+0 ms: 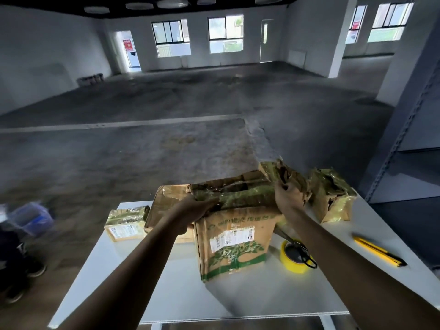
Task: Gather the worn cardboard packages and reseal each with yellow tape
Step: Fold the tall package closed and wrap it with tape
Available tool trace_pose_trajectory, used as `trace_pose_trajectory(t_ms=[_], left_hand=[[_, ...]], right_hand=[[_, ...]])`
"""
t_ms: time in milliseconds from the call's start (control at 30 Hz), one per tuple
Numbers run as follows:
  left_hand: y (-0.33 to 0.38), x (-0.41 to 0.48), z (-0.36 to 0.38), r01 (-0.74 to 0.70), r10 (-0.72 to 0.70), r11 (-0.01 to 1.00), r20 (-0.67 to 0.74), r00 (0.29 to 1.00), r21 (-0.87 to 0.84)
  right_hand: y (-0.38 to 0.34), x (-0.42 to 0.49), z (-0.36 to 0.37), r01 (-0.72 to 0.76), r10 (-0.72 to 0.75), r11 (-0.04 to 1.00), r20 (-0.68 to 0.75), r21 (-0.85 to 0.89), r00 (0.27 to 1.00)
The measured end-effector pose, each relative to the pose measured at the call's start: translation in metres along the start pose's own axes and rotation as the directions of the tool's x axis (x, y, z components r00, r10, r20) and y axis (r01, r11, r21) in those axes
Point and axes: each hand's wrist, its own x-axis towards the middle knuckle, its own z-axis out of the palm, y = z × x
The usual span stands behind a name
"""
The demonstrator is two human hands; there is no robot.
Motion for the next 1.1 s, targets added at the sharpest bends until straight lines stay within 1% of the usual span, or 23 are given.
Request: trace_pose_trajectory(t_ms=[67,133,200,267,333,400,467,533,600,700,767,833,900,967,1000,1033,1100], left_hand=[[0.002,0.000,0.003,-0.019,0.018,1.000,-0.044,0.999,-0.024],[0.005,0.004,0.004,-0.067,0.067,0.998,-0.077,0.995,0.009],[0.010,0.011,0.007,-0.113,0.120,0.992,-0.126,0.985,0.057],[0.017,0.016,0.010,-0.149,0.162,0.985,-0.169,0.972,0.085],[0.024,0.022,0.016,-0.154,0.176,0.982,-0.228,0.958,0.113],[0.028,0.026,0.024,-0.179,0.197,0.979,-0.239,0.951,0.097],[0.032,0.024,0.034,-0.227,0.233,0.973,-0.227,0.946,0.052],[0.034,0.022,0.041,-0.263,0.263,0.964,-0.198,0.944,0.028],[0.036,0.023,0.046,-0.256,0.253,0.967,-0.141,0.957,-0.006],[0.035,0.032,0.050,-0.216,0.207,0.974,-0.128,0.970,-0.063],[0.036,0.028,0.053,-0.223,0.219,0.974,-0.102,0.971,-0.035],[0.035,0.024,0.057,-0.226,0.230,0.973,-0.119,0.966,0.040],[0.027,0.027,0.061,-0.173,0.188,0.980,-0.162,0.969,0.103],[0.020,0.032,0.062,-0.039,0.046,0.998,-0.178,0.983,0.040],[0.017,0.033,0.061,0.017,-0.018,1.000,-0.150,0.988,-0.008],[0.020,0.023,0.060,0.029,-0.034,0.999,-0.102,0.994,-0.042],[0.021,0.011,0.063,-0.004,0.005,0.998,0.012,1.000,-0.066]], right_hand=[[0.002,-0.004,0.000,-0.046,0.040,0.995,0.059,0.091,0.997],[0.003,-0.006,-0.005,-0.094,0.077,0.974,0.092,0.207,0.993],[0.005,-0.009,-0.017,-0.150,0.120,0.931,0.112,0.332,0.987],[0.010,-0.013,-0.031,-0.155,0.122,0.911,0.111,0.381,0.986],[0.013,-0.019,-0.046,-0.139,0.106,0.908,0.104,0.395,0.989],[0.021,-0.020,-0.055,-0.144,0.102,0.888,0.118,0.438,0.988],[0.050,0.001,-0.060,-0.166,0.106,0.860,0.149,0.483,0.983],[0.064,0.008,-0.062,-0.193,0.129,0.865,0.165,0.464,0.978],[0.072,0.005,-0.064,-0.189,0.135,0.883,0.153,0.429,0.979],[0.045,-0.038,-0.071,-0.147,0.094,0.916,0.156,0.374,0.983],[0.035,-0.049,-0.072,-0.121,0.062,0.932,0.178,0.341,0.982],[0.036,-0.051,-0.071,-0.160,0.105,0.936,0.185,0.313,0.977],[0.037,-0.049,-0.068,-0.148,0.100,0.946,0.174,0.288,0.980],[0.039,-0.043,-0.064,-0.110,0.077,0.964,0.142,0.243,0.987],[0.039,-0.040,-0.062,-0.082,0.051,0.970,0.139,0.227,0.989],[0.038,-0.038,-0.060,-0.061,0.033,0.975,0.131,0.212,0.991],[0.034,-0.039,-0.054,-0.028,0.004,0.981,0.125,0.192,0.992]])
